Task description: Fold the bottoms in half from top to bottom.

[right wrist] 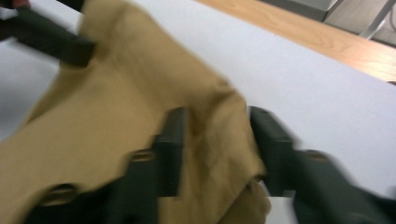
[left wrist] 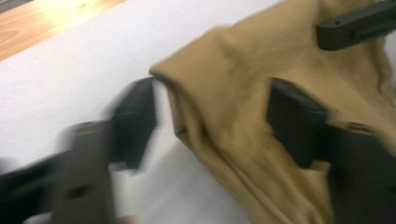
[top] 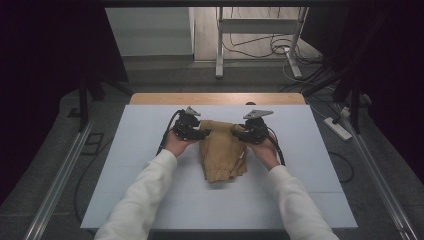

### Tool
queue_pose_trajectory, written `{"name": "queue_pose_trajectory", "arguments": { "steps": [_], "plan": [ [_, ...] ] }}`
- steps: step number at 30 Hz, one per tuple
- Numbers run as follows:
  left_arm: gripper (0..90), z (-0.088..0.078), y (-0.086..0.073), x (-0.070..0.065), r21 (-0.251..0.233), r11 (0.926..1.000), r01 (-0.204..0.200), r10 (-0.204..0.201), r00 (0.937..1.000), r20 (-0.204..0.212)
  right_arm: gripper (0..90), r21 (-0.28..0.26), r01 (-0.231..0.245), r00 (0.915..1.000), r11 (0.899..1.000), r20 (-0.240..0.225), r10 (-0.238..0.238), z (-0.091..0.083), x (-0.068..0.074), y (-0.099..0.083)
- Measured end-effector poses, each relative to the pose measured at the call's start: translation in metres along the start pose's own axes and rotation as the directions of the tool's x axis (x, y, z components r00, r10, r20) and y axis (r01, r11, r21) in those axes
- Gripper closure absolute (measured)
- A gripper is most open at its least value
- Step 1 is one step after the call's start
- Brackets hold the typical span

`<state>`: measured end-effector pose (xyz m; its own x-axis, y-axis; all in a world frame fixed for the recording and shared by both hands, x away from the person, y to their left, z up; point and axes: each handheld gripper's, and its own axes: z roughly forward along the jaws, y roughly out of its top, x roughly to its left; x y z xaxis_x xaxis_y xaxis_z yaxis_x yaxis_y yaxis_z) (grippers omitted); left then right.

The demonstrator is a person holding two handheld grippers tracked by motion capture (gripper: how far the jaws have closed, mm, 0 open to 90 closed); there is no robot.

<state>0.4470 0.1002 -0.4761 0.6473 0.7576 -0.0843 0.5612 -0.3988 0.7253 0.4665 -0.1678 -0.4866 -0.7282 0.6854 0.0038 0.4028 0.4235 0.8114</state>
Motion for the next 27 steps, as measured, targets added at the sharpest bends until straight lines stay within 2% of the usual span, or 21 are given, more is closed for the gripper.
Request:
{"name": "queue_pose_trajectory", "arguments": {
  "steps": [2, 6, 15, 22, 27],
  "plan": [
    [24.3, -0.006, -0.001, -0.002, -0.016, 0.9999, -0.004, 0.004, 0.9999, 0.010, 42.5, -0.009, 0.002, 0.9999, 1.000, 0.010, -0.002, -0.003, 0.001, 0.001],
    [24.6, -0.015, -0.005, -0.005, -0.015, 0.9998, -0.014, 0.014, 0.9994, 0.032, 38.8, -0.017, 0.023, 0.9997, 1.000, 0.006, -0.023, -0.013, 0.004, 0.002],
    [27.0, -0.024, -0.018, -0.012, -0.021, 0.9996, -0.019, 0.021, 0.9980, 0.060, 37.5, -0.016, 0.020, 0.9980, 1.000, -0.060, -0.021, -0.027, 0.008, -0.005],
    [28.9, -0.041, -0.042, -0.023, -0.042, 0.9989, -0.021, 0.025, 0.9960, 0.085, 36.8, -0.031, 0.039, 0.9939, 0.999, -0.102, -0.042, -0.043, 0.022, -0.018],
    [28.9, -0.051, -0.061, -0.027, -0.033, 0.9993, -0.016, 0.019, 0.9949, 0.099, 36.8, -0.045, 0.043, 0.9918, 0.998, -0.118, -0.048, -0.058, 0.032, -0.032]
  ]
}}
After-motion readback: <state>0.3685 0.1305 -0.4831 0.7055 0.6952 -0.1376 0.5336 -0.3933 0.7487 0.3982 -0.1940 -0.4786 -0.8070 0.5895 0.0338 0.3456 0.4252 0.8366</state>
